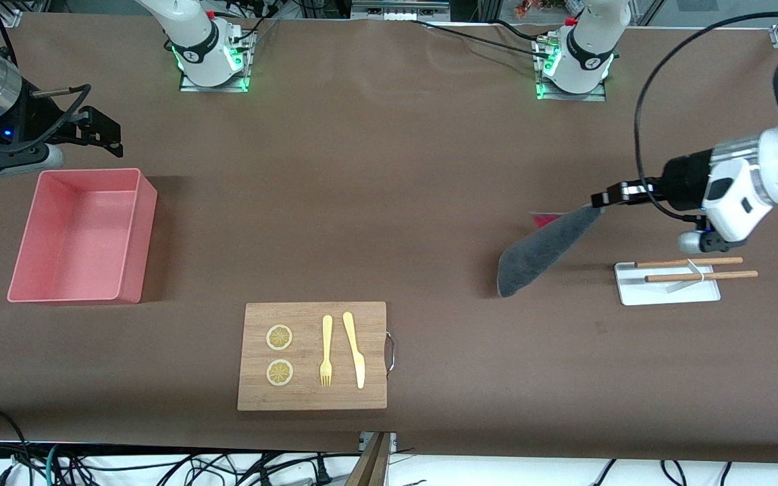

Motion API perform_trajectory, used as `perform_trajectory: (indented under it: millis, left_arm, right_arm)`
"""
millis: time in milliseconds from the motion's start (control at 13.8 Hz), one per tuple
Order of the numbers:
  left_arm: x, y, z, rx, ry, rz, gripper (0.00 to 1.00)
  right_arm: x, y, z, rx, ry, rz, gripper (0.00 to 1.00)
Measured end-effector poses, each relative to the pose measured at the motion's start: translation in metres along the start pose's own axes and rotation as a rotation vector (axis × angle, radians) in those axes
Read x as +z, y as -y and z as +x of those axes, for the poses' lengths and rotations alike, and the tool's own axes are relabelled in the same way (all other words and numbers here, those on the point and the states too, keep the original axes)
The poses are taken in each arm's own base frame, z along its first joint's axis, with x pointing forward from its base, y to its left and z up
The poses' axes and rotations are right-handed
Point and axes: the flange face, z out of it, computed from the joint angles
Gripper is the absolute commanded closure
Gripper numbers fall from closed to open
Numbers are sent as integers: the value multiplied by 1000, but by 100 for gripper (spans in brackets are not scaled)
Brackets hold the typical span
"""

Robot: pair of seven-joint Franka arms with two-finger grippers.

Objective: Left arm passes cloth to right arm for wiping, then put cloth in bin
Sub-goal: 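Lift the grey cloth off the sticks with the left gripper, then carry the cloth toward center while the right gripper reaches toward it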

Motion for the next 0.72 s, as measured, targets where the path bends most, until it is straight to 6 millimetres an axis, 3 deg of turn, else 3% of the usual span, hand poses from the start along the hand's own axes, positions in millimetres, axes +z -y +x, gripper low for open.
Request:
perform_trajectory:
  millis: [361, 722]
  left_arm:
    - [56, -100, -40, -33, -66, 89, 100]
    - [97, -167, -76, -139, -114, 43, 100]
  right_arm:
    - [0, -9, 0, 15, 1, 0, 0]
    - [1, -31, -3, 54, 0, 52, 0]
